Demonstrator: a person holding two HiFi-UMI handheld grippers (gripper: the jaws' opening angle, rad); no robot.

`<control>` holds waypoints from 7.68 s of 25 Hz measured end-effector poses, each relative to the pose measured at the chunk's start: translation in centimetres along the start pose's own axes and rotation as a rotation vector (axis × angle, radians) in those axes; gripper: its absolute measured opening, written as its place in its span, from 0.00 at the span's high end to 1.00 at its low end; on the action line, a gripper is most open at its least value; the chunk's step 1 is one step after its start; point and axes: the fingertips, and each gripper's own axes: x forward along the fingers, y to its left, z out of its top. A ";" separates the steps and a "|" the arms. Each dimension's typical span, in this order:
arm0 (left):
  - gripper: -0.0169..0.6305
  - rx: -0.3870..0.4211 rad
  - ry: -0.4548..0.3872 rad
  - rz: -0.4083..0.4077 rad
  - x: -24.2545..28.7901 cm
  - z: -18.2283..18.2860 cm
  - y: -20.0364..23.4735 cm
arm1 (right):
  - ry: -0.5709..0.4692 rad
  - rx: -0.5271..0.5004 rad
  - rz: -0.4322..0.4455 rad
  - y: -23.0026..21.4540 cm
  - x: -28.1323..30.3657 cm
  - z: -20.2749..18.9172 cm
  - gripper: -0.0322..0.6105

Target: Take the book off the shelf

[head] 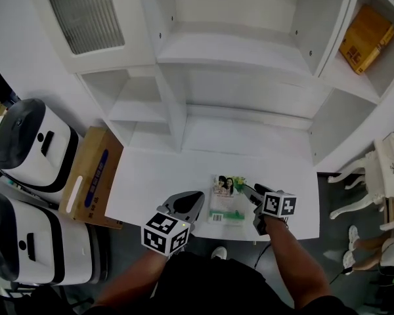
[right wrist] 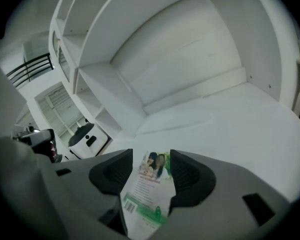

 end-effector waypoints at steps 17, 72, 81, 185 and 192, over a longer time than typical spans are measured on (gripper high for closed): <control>0.96 0.067 -0.072 -0.023 -0.9 2.5 -4.2 | -0.292 -0.231 0.152 10.3 -12.5 3.3 0.90; 0.96 0.194 -0.103 -0.214 2.6 9.4 -6.5 | -0.843 -0.433 -0.476 2.2 -32.7 46.9 0.70; 0.96 0.197 -0.065 -0.111 3.3 8.3 -6.3 | -0.811 -0.270 -0.548 -4.3 -31.7 52.4 0.61; 0.96 0.054 -0.012 0.008 -0.7 -0.3 -0.8 | 0.411 0.377 0.508 3.6 0.2 -5.4 0.71; 0.96 0.038 -0.022 0.045 -1.5 -0.4 -0.3 | 0.503 0.437 0.424 0.8 2.6 -7.2 0.71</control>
